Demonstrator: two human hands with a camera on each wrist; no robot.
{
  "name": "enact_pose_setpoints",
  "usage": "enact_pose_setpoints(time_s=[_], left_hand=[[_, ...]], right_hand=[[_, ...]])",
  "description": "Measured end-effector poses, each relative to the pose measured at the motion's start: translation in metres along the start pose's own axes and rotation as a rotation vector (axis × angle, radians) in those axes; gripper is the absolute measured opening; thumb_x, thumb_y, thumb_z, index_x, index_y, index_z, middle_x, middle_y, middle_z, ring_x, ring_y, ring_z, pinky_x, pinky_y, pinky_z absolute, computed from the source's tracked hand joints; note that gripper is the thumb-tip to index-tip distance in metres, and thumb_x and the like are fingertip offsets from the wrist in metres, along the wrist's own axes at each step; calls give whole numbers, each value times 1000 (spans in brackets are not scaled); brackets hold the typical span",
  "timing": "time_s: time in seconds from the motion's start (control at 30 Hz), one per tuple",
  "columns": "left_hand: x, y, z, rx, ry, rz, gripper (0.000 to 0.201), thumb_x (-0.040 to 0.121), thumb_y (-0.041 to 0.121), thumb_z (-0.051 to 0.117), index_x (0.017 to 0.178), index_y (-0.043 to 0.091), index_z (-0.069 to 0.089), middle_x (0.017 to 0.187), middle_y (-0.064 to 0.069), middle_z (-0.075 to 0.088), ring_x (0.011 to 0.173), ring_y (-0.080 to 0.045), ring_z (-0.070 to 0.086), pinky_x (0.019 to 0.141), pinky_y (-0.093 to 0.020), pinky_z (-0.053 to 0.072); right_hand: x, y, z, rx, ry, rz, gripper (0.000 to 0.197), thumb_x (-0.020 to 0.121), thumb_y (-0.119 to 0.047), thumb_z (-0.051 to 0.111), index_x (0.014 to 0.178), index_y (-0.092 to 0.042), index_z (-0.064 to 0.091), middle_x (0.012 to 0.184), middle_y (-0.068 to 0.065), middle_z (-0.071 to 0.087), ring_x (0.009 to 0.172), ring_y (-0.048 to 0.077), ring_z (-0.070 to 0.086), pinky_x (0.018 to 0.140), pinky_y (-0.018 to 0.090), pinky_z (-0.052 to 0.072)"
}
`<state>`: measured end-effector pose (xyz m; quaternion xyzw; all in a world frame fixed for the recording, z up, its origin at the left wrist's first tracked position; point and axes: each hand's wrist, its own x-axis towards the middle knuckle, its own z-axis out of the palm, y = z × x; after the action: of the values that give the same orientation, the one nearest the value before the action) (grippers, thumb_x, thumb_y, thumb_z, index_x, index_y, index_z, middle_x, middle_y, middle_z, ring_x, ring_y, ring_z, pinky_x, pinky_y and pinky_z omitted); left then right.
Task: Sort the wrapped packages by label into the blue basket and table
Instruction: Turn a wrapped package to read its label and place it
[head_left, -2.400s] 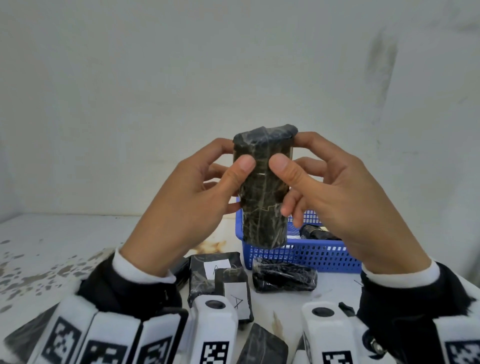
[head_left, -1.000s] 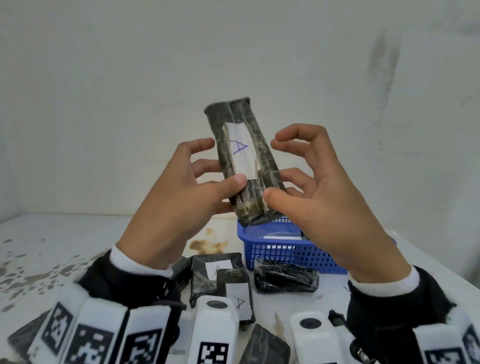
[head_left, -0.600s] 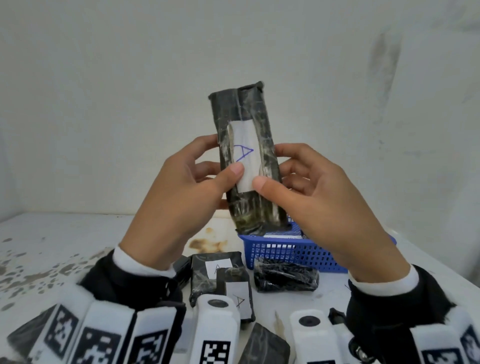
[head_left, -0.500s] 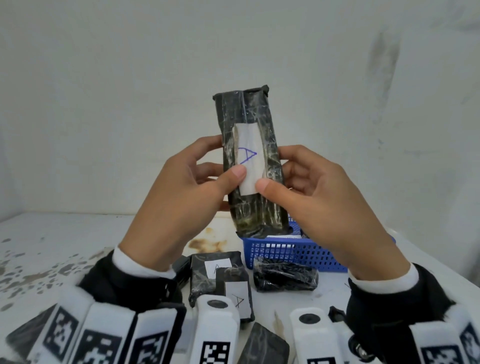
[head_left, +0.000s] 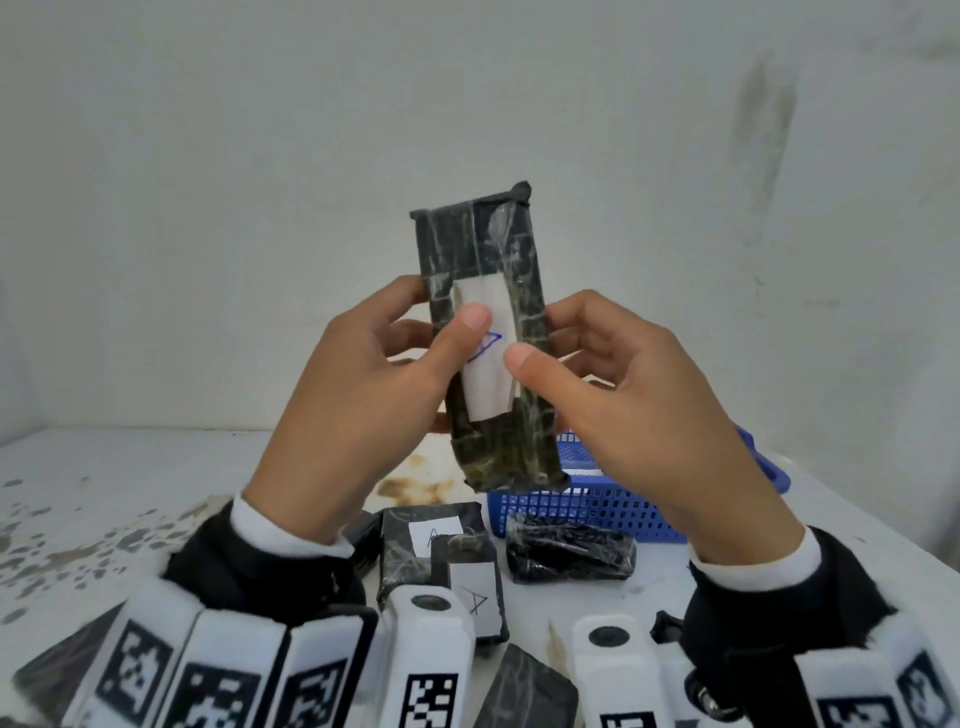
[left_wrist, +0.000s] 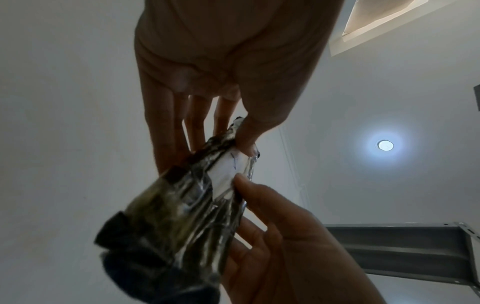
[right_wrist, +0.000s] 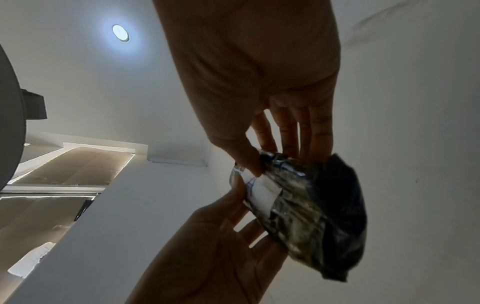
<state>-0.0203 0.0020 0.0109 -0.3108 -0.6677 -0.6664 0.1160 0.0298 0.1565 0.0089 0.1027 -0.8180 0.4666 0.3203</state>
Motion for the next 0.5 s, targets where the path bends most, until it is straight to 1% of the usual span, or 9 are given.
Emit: enact_pose_setpoints(time_s=[0.07, 0.1, 0.17, 0.2, 0.27, 0.3, 0.37, 0.43, 0.5], left_hand=[[0, 0, 0, 11, 1, 5, 13, 89, 32, 63, 100, 36, 69, 88, 1, 76, 75, -11, 71, 65, -33, 62], [0, 0, 0, 18, 0, 3, 13, 89, 33, 63, 99, 36, 70, 89, 1, 75, 75, -11, 71, 65, -33, 62], [-1, 0, 1, 41, -2, -6, 16, 87, 38, 62, 100, 33, 71, 91, -2, 73, 74, -11, 70, 64, -35, 62], [0, 0, 2, 51, -1, -4, 18, 87, 39, 61, 100, 31, 71, 92, -4, 72, 76, -14, 69, 64, -37, 62], [0, 0, 2, 64, 2, 13, 17, 88, 41, 61, 99, 32, 71, 93, -6, 72, 82, -21, 69, 69, -43, 62], [0, 1, 2, 69, 1, 16, 20, 87, 43, 61, 100, 32, 70, 93, -6, 73, 84, -22, 69, 70, -43, 62], [0, 1, 2, 64, 2, 17, 30, 82, 47, 61, 108, 33, 66, 89, -6, 74, 79, -18, 71, 65, -35, 60], [0, 2, 1, 43, 10, 30, 26, 86, 39, 62, 112, 35, 61, 84, -7, 75, 69, -12, 69, 59, -27, 57], [-1, 3, 0, 42, 3, 38, 24, 90, 32, 62, 114, 36, 60, 83, -6, 75, 66, -10, 68, 57, -25, 57]], right_hand=[[0, 1, 0, 10, 4, 7, 15, 85, -40, 70, 97, -31, 67, 86, -11, 72, 73, 5, 67, 65, 25, 56], [0, 0, 0, 20, 9, 7, 16, 85, -40, 70, 99, -32, 67, 84, -12, 71, 72, 4, 66, 63, 22, 53], [1, 0, -2, 10, 11, -14, 14, 88, -36, 70, 101, -35, 67, 72, -13, 68, 63, 2, 62, 61, 18, 47], [0, -1, -3, -6, 10, -22, 12, 89, -36, 70, 101, -36, 67, 68, -14, 66, 60, 1, 58, 61, 16, 45], [0, -1, -4, -14, 11, -28, 12, 88, -39, 69, 100, -37, 67, 66, -14, 65, 59, 0, 55, 62, 14, 41], [0, -1, -4, -8, 14, -27, 13, 88, -41, 68, 100, -38, 67, 66, -14, 65, 58, 0, 53, 60, 12, 40], [0, -2, -4, -4, 14, -28, 11, 88, -41, 67, 99, -39, 67, 65, -13, 65, 56, 1, 52, 58, 11, 40], [0, -3, -4, -10, 9, -29, 12, 88, -42, 67, 99, -39, 68, 68, -12, 67, 60, 7, 55, 58, 11, 43], [0, -2, -5, -6, 18, -30, 17, 85, -46, 67, 98, -36, 70, 76, -10, 71, 70, 15, 60, 62, 14, 46]])
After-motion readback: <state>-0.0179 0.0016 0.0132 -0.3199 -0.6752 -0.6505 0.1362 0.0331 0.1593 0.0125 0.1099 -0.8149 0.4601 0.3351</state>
